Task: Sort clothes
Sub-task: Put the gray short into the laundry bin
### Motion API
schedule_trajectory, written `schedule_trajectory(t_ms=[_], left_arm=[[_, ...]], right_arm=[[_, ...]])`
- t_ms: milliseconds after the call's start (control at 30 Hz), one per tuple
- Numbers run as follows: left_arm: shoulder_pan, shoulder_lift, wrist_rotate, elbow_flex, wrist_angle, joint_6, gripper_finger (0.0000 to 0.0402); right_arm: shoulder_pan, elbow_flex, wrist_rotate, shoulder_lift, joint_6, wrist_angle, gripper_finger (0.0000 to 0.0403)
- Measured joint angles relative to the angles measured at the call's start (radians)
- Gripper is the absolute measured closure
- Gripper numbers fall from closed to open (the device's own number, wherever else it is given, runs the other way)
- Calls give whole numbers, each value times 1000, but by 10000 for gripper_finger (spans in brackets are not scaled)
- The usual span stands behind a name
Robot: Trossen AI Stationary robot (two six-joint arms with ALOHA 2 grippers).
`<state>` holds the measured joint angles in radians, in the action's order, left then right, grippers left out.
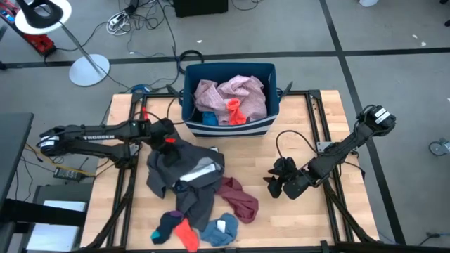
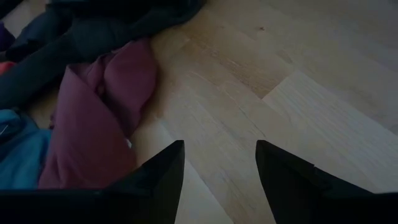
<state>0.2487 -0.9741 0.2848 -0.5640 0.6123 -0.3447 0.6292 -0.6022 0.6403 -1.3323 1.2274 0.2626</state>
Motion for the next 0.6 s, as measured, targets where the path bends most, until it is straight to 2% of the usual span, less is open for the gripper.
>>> schedule_trajectory(t_ms=[167, 433, 600], left_arm=[[-51, -1, 42, 0, -80, -9, 382], [-112, -1, -4, -1, -99, -89, 398], [-153, -1, -2, -71, -89, -106, 400]], right_arm=[[0, 0, 0, 0, 0, 0, 204], [0, 0, 0, 0, 0, -1, 204], [0, 0, 0, 0, 0, -1, 204]])
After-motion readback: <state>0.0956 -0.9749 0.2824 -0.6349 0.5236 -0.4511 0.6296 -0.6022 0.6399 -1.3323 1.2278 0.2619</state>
